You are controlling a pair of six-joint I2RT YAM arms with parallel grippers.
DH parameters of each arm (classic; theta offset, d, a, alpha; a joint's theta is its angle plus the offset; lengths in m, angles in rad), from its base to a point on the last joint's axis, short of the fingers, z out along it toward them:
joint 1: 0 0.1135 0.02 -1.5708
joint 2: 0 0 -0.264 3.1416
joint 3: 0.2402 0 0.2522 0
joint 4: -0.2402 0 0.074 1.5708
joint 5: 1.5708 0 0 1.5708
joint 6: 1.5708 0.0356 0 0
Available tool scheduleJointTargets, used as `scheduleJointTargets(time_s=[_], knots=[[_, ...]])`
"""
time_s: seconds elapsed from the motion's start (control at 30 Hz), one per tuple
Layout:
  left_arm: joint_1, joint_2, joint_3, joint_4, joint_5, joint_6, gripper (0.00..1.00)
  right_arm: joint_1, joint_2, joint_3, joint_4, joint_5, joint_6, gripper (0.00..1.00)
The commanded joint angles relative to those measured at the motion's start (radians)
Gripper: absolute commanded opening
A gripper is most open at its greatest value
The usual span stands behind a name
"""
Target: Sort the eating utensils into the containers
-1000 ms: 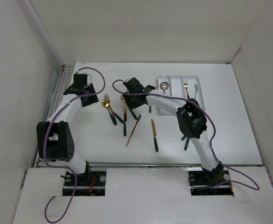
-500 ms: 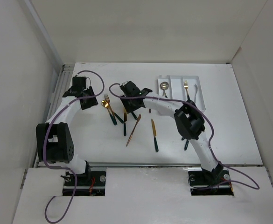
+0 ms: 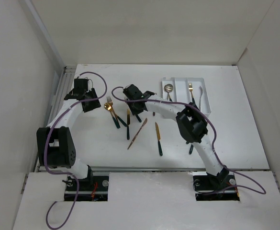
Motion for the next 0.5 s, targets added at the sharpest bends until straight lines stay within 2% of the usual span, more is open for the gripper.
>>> scheduleJointTargets(time_s=[0.0, 0.2, 0.4, 0.47], knots=[[0.005, -0.049, -0.004, 0.009, 0.021, -0.008, 0.40, 0.000, -0.020, 0.079, -0.030, 0.049, 0.000, 0.00], [0.005, -0.069, -0.004, 0.018, 0.030, -0.008, 0.40, -0.130, -0.164, 0.151, -0.010, -0.011, 0.036, 0.00], [0.005, -0.089, -0.023, 0.028, 0.040, -0.008, 0.41, -0.312, -0.339, -0.011, 0.024, -0.027, 0.046, 0.00], [0.005, -0.089, -0.023, 0.028, 0.049, -0.008, 0.41, -0.360, -0.378, -0.111, 0.024, -0.016, 0.046, 0.00]])
